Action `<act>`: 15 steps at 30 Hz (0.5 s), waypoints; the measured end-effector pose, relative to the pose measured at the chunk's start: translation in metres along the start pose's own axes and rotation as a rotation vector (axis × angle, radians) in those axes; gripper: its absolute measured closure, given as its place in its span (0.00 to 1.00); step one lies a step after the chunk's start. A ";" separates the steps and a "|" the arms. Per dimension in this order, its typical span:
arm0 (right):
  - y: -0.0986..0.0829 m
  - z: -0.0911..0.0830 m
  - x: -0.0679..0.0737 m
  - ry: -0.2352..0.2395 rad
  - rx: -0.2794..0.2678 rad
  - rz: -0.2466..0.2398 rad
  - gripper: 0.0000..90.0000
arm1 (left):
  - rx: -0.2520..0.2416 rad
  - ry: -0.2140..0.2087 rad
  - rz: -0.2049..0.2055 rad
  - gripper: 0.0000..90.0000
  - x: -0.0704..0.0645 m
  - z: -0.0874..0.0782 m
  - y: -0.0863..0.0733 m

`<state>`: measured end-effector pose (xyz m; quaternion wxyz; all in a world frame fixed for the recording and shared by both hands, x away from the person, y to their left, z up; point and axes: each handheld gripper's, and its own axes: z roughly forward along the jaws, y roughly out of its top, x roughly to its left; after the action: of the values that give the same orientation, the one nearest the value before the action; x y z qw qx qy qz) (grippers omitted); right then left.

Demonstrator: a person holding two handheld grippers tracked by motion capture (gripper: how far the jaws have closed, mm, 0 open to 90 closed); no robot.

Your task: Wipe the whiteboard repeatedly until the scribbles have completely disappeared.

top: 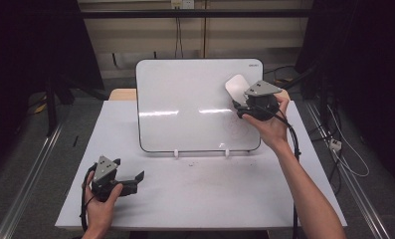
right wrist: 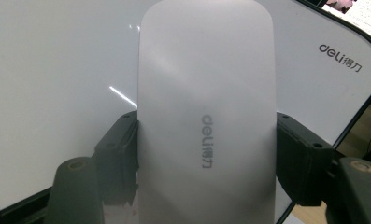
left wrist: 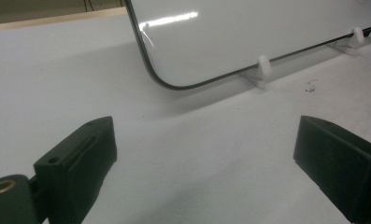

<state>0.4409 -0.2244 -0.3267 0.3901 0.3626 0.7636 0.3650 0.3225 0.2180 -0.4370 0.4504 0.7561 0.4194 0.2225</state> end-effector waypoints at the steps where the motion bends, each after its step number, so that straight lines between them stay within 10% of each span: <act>1: 0.000 0.000 0.001 0.001 0.000 0.001 0.35 | -0.002 -0.001 -0.002 0.07 0.000 0.000 0.000; 15: -0.002 0.008 0.001 -0.055 0.012 -0.034 0.35 | -0.001 0.002 0.008 0.07 -0.002 -0.001 0.001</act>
<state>0.4470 -0.2223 -0.3327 0.4150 0.3617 0.7609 0.3434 0.3216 0.2168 -0.4355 0.4493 0.7574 0.4169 0.2251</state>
